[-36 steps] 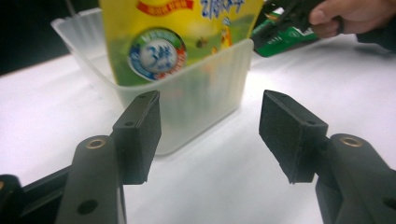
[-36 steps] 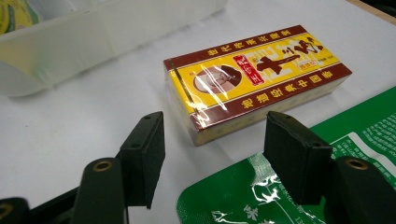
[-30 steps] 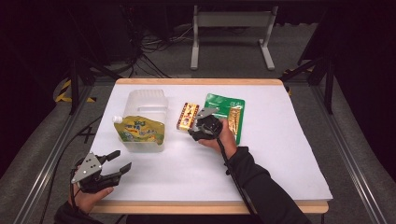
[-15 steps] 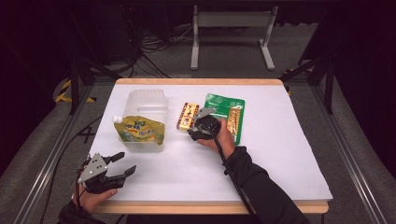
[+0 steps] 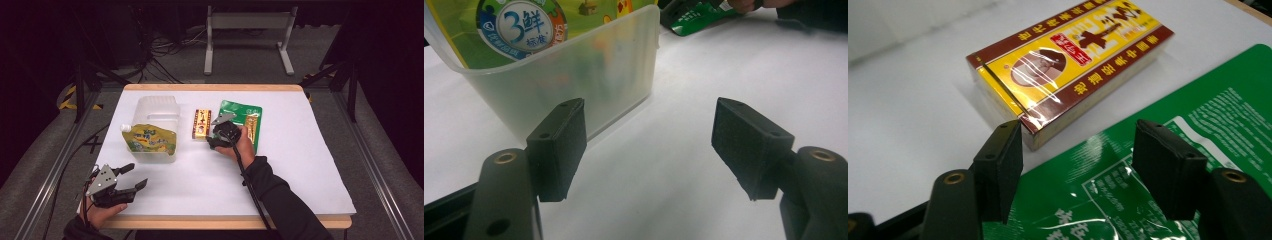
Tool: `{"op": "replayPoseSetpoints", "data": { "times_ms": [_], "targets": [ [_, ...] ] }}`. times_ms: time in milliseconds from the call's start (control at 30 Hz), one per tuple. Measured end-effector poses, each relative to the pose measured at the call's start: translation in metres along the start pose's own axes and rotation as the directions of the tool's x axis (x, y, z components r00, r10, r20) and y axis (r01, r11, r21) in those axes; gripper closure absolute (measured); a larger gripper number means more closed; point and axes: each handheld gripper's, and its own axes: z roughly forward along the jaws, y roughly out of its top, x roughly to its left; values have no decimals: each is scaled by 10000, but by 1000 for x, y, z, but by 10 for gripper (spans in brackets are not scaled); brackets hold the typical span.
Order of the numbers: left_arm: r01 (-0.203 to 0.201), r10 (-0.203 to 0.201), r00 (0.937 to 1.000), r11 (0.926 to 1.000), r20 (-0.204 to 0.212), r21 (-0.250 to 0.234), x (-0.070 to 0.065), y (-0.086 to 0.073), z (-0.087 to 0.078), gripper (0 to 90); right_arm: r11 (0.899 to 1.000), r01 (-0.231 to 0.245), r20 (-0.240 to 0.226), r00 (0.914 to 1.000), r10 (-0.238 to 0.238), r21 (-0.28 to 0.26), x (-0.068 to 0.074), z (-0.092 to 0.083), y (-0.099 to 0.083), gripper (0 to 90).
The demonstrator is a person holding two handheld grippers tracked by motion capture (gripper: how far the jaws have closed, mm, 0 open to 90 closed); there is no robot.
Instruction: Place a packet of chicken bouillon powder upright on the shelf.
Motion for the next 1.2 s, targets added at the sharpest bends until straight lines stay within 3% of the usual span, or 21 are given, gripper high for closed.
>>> {"op": "replayPoseSetpoints", "data": {
  "times_ms": [267,367,433,500,600,767,900,1067,1200],
  "targets": [
    [-27,27,10000,10000,87,26,-1,0,1,299,9997,-241,782,9967,237,48,-9,-3,0,444],
    [-37,37,9999,10000,119,33,-1,1,2,297,9995,-301,882,9956,310,-107,-7,-5,2,459],
    [-57,56,9999,10000,138,45,-1,1,3,292,9974,-623,191,9978,630,-368,-4,-5,4,413],
    [-52,51,9999,10000,156,58,-2,1,3,290,9970,-667,15,9978,668,-396,-3,-4,4,390],
    [-86,83,9998,9999,204,104,-3,1,4,287,9957,-880,-461,9952,866,-279,9,3,11,275],
    [-152,150,9995,9998,288,99,-3,1,5,286,9927,-1204,-265,9923,1207,112,19,16,17,197],
    [-152,147,9993,9998,343,144,-3,1,5,284,9859,-1637,333,9861,1625,360,19,25,20,188],
    [-134,125,9989,9997,459,205,-4,0,7,283,9723,-2288,324,9733,2274,473,16,30,22,176],
    [-185,169,9986,9993,501,312,-4,0,8,283,9718,-2302,436,9727,2281,511,19,32,22,196]
  ]
}}
